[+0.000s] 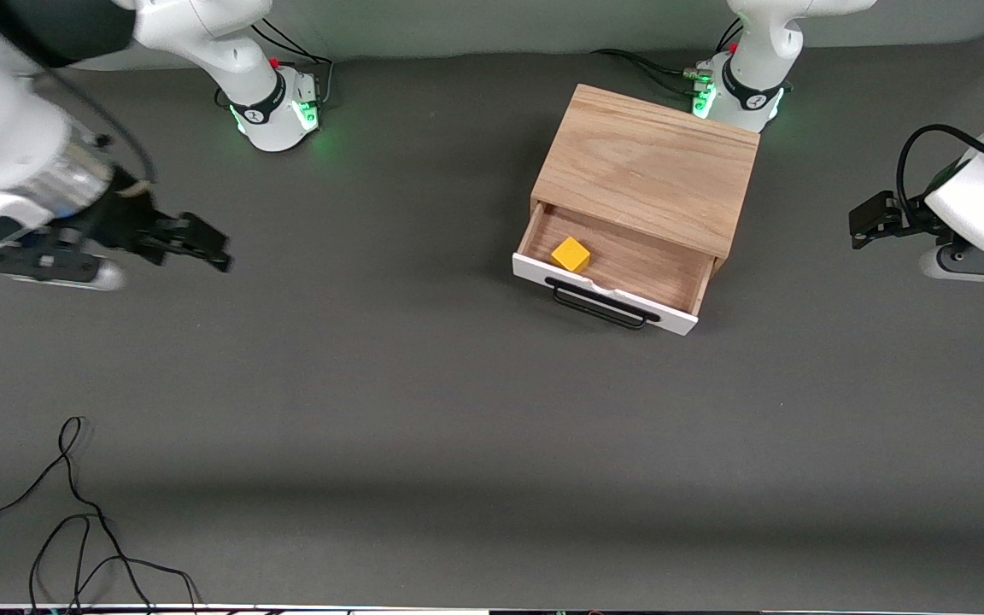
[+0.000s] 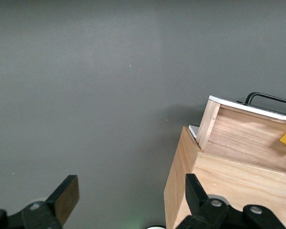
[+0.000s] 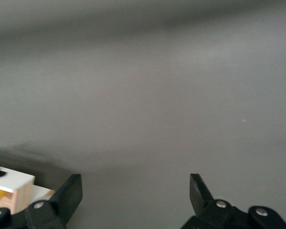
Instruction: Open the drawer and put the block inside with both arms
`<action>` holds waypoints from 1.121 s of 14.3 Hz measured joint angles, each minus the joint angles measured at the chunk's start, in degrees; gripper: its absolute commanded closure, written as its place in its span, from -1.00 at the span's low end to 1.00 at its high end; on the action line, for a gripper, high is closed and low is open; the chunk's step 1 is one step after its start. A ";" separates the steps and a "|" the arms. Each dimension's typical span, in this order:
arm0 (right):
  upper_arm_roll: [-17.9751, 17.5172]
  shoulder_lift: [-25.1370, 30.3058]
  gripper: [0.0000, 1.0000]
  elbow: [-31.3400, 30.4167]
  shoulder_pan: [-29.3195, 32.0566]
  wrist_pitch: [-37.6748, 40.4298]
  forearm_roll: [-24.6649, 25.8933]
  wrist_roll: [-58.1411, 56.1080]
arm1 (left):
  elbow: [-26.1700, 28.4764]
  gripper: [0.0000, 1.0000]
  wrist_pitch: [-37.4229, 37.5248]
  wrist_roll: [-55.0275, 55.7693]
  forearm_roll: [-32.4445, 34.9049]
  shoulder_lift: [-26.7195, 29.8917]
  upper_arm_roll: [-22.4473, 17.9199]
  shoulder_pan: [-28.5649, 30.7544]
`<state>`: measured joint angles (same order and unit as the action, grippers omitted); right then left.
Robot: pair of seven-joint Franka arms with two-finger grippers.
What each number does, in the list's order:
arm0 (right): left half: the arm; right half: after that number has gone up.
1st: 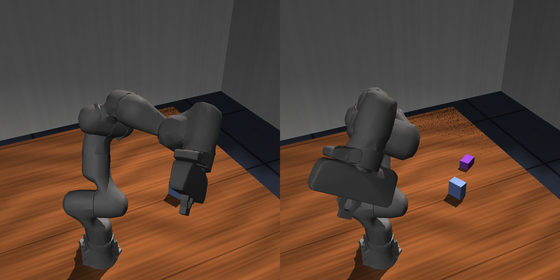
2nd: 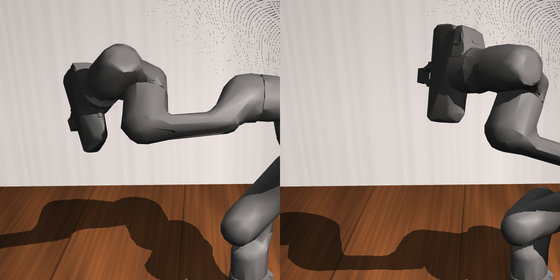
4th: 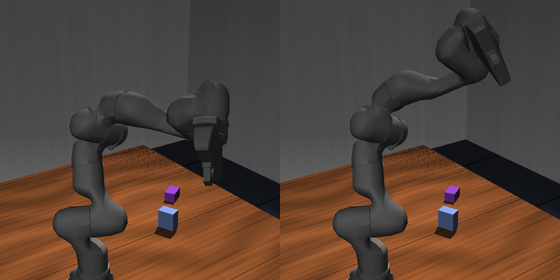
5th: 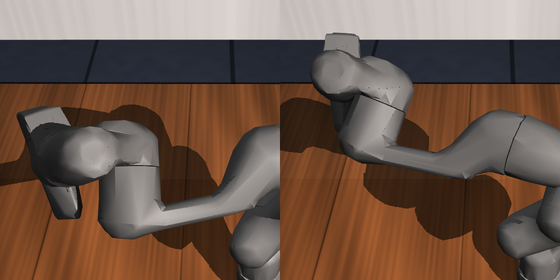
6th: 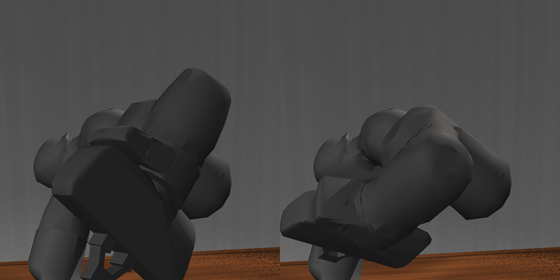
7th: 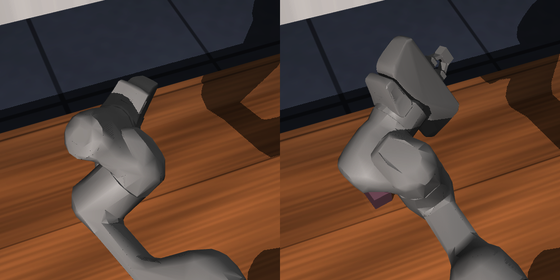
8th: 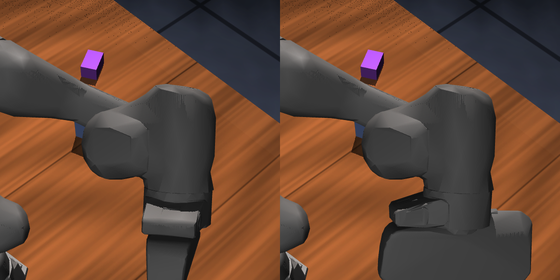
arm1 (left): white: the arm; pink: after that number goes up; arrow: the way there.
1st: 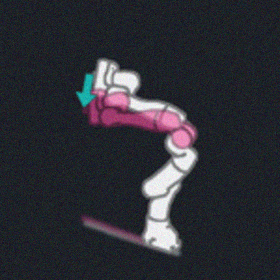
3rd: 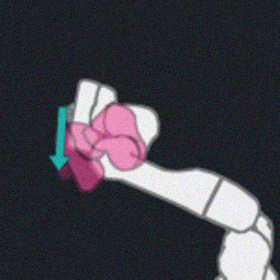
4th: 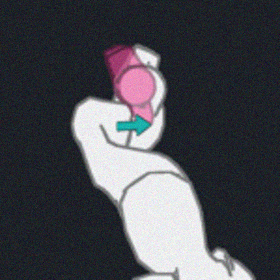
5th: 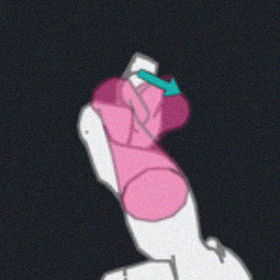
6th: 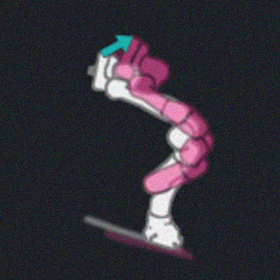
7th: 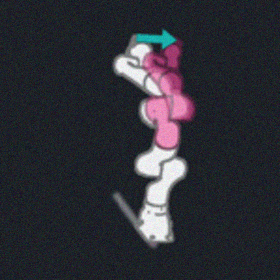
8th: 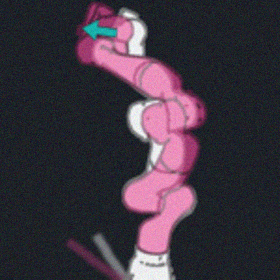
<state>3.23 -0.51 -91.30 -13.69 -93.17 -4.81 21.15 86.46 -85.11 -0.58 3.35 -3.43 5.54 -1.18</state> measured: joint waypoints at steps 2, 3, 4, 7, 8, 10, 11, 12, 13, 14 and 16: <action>-4.31 1.74 -1.00 -1.96 5.86 0.62 0.66 -0.86 | 0.00 -0.99 0.00 0.00 0.00 0.00 0.00 0.00; -5.36 2.32 -1.00 -2.74 7.21 0.68 0.83 -1.30 | 0.00 -0.99 0.00 0.00 0.00 0.00 0.00 0.00; -5.74 2.82 -1.00 -3.49 8.00 0.68 1.07 -2.61 | 0.00 -0.99 0.00 0.00 0.00 0.00 0.01 0.00; -5.20 3.78 -1.00 -5.29 11.17 0.09 1.16 -9.34 | 0.00 -0.99 0.00 0.00 0.00 0.00 0.03 0.00; -4.80 3.89 -1.00 -5.50 11.80 0.10 1.20 -10.74 | 0.00 -0.99 0.00 0.00 0.00 0.00 0.03 0.00; -4.46 3.98 -1.00 -5.56 12.00 0.30 2.42 -13.20 | 0.00 -0.99 0.00 0.00 0.00 0.00 0.03 0.00; -4.54 3.99 -1.00 -5.56 11.99 0.33 2.89 -14.28 | 0.00 -0.98 0.00 0.00 0.00 0.00 0.03 0.00; -4.66 4.01 -1.00 -5.54 11.99 0.64 3.06 -14.96 | 0.00 -0.98 0.00 0.00 0.00 0.00 0.04 0.00; -4.78 4.07 -1.00 -5.51 11.99 1.40 3.14 -15.37 | 0.00 -0.99 0.00 0.00 0.00 0.00 0.05 0.00; -4.84 4.15 -1.00 -5.45 11.99 2.02 3.21 -15.82 | 0.00 -0.99 0.00 0.00 0.00 0.00 0.05 0.00; -4.80 4.29 -1.00 -5.44 12.11 2.23 3.34 -17.14 | 0.00 -0.98 0.00 0.00 -0.01 0.00 0.11 0.00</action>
